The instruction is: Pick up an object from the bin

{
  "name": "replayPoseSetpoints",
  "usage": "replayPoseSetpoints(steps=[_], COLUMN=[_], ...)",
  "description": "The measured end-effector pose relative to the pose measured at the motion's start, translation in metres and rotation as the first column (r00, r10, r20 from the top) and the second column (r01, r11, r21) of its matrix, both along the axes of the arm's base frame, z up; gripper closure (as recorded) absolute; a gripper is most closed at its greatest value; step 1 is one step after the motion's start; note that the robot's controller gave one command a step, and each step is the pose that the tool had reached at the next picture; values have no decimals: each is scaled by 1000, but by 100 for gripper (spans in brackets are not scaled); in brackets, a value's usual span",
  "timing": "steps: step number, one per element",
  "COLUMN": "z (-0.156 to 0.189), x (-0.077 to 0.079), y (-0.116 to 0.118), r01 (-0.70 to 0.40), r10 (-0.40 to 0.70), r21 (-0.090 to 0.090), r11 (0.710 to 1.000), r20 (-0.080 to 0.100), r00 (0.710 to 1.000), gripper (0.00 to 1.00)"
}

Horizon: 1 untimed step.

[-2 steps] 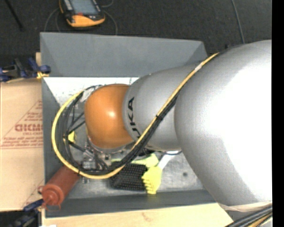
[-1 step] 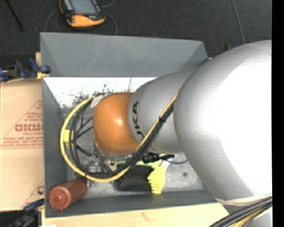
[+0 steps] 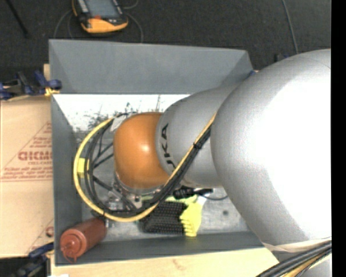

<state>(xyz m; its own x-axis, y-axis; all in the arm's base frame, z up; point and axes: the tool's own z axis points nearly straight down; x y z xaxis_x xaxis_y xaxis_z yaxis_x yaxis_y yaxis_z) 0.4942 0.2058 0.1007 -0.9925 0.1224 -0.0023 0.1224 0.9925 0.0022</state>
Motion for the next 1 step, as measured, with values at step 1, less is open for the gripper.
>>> replayPoseSetpoints(steps=[1], z=[0], x=[0], y=[0], r01=[2], r10=[-2], r21=[0], r11=[1000], r20=[0], r00=[1000], gripper=[100])
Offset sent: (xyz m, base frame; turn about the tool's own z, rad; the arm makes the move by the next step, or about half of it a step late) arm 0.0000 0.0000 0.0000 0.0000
